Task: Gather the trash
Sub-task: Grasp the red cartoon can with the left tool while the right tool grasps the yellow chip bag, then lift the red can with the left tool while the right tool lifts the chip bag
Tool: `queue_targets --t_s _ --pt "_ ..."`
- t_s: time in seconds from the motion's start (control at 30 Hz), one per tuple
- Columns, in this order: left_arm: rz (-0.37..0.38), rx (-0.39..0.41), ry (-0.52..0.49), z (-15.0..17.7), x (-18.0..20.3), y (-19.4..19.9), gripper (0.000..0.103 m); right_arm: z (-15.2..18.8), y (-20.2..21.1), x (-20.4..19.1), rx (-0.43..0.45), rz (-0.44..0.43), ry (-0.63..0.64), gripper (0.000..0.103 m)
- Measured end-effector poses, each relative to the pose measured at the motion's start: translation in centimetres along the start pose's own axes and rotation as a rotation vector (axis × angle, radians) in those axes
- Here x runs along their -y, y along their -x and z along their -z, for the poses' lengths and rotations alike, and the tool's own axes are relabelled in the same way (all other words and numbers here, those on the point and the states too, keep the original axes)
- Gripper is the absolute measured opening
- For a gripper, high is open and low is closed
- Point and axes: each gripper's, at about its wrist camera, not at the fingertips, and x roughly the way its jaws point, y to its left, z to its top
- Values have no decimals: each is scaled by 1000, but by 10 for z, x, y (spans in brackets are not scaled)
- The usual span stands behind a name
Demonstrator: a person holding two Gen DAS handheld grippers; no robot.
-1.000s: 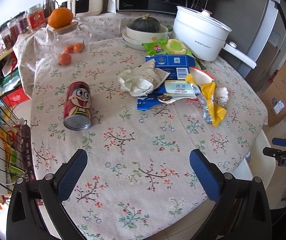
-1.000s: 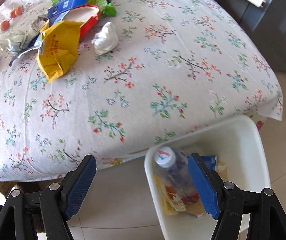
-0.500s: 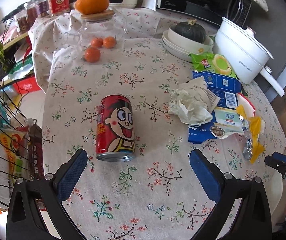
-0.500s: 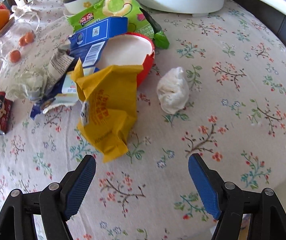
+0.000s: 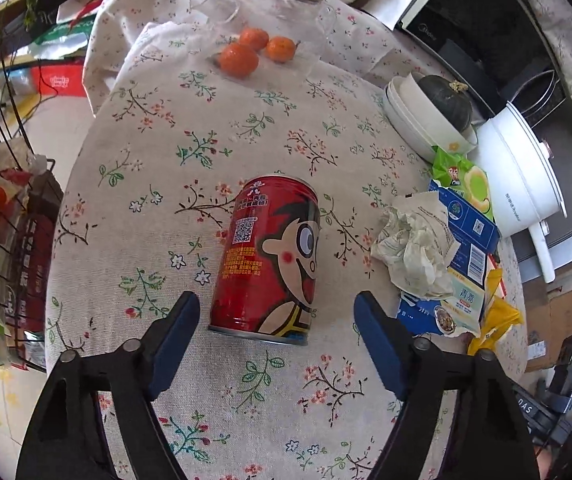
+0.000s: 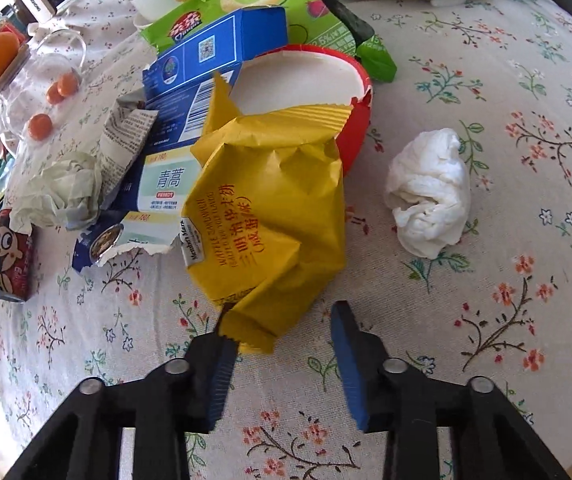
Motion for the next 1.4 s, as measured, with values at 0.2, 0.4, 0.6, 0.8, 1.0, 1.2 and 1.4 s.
queue_targets --t_s 0.2,0.4,0.6,0.8,1.0,1.2,1.4 --pt "17 -16 -2 5 2 -1 55 4 16 1 32 -1 39 12" --pt "31 -9 -19 5 8 11 55 8 41 4 65 15 66 9" --pt "87 10 -27 7 18 27 55 13 70 5 109 14 77 9" --pt "135 60 -52 11 30 52 55 21 98 9 145 10 90 3" --pt "177 69 -117 24 54 70 55 28 110 24 153 35 80 2" --pt "208 34 -191 45 85 74 55 37 101 42 87 -24 2 15" --pt "210 -4 -234 63 107 68 55 47 73 43 16 -58 -42 46"
